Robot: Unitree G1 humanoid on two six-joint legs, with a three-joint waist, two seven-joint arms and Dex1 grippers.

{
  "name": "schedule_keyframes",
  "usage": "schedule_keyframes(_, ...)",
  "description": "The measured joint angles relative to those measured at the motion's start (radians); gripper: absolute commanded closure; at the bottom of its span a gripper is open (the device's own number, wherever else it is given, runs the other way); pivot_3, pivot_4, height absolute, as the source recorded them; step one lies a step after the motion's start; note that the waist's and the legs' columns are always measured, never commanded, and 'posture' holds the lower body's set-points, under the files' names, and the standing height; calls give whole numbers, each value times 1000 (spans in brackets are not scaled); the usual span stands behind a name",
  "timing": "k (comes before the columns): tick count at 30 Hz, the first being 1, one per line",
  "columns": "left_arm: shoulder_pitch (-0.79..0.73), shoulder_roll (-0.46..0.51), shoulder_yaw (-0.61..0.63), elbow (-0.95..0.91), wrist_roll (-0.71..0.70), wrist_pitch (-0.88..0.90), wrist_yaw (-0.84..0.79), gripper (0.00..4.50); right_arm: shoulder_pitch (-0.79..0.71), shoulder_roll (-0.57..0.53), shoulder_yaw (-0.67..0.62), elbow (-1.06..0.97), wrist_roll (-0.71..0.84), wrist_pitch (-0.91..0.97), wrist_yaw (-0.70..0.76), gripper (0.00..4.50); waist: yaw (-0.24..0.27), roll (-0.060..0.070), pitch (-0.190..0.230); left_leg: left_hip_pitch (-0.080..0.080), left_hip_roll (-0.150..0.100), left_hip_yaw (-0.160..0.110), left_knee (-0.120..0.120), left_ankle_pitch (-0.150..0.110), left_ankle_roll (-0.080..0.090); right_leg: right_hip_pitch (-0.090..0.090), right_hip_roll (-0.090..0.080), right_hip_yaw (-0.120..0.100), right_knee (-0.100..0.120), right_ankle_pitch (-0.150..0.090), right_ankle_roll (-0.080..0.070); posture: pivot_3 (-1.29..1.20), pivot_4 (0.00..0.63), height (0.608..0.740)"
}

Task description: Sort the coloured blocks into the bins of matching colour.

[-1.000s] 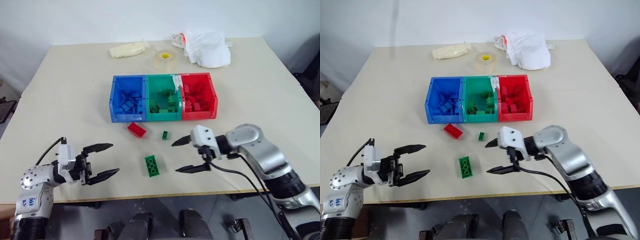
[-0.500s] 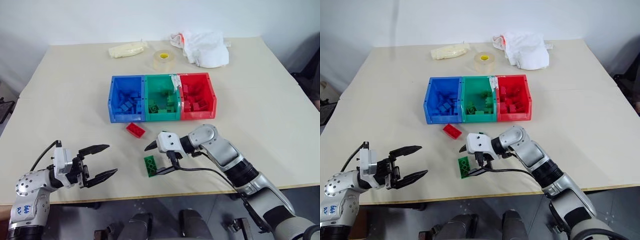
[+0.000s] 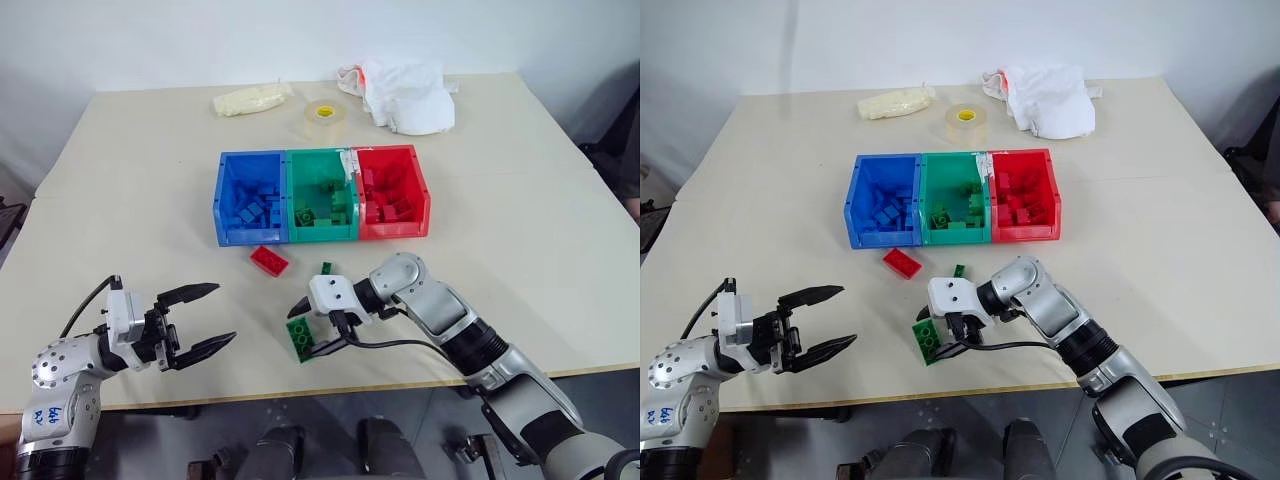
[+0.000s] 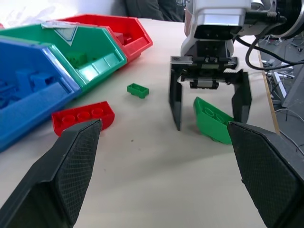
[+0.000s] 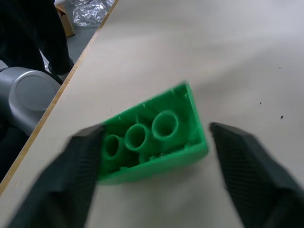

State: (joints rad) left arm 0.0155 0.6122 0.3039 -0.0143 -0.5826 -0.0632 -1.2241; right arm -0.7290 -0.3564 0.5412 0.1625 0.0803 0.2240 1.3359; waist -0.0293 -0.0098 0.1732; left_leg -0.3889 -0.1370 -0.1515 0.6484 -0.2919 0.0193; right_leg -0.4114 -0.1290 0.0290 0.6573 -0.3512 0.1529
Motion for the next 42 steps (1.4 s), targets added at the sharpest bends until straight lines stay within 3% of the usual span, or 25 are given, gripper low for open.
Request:
schedule_keyframes(4, -13, 0, -1, 28, 1, -2, -1, 0, 0, 4, -15, -10, 25, 6, 5, 3188, -1, 0, 0, 1, 0, 0, 0, 0, 0, 0, 1, 0, 0, 0, 0, 0, 150, 740)
schedule_keyframes(12, -51, -3, -15, 64, 7, -6, -7, 0, 10, 4, -86, -71, 85, 100, -29, 3188, 0, 0, 0, 1, 0, 0, 0, 0, -1, 0, 1, 0, 0, 0, 0, 0, 150, 740)
schedule_keyframes(17, -66, -5, -30, 72, 11, -15, -11, 0, -32, 5, -206, -79, 147, 162, -100, 3188, 0, 0, 0, 1, 0, 0, 0, 0, -1, 0, 0, 0, 0, 0, 0, 0, 150, 740)
schedule_keyframes(20, -75, -6, -31, 77, 11, -18, -13, 0, -142, 5, -290, 15, 146, 142, -166, 3188, 0, 0, 0, 1, 0, 1, -1, 0, -1, 0, 1, 0, 1, 0, -1, 0, 150, 740)
schedule_keyframes(26, -95, -7, -40, 111, 11, -27, -25, 0, -374, 23, -354, 424, 51, -45, -325, 3188, -6, 0, 0, 1, 0, 1, -2, 0, -1, -1, 0, 0, 1, 0, -1, 0, 150, 740)
schedule_keyframes(31, -125, -7, -43, 115, 11, -37, -30, 0, -493, 81, -355, 715, -22, -185, -443, 1676, -24, 0, 0, 1, 0, 0, -2, 0, -1, -1, 0, -1, 2, 0, -1, 0, 150, 740)
schedule_keyframes(36, -124, -7, -46, 115, 12, -38, -30, 0, -519, 82, -371, 816, -54, -271, -475, 31, -34, 0, 0, 1, 0, 0, -2, 0, -1, -1, 1, -1, 3, 0, -1, 0, 150, 740)
schedule_keyframes(42, -123, -7, -47, 115, 14, -45, -30, 0, -495, 47, -400, 700, -18, -286, -354, 31, -34, 1, 0, 0, 0, 0, -2, 0, -1, -1, 0, -1, 3, 0, -1, 0, 150, 740)
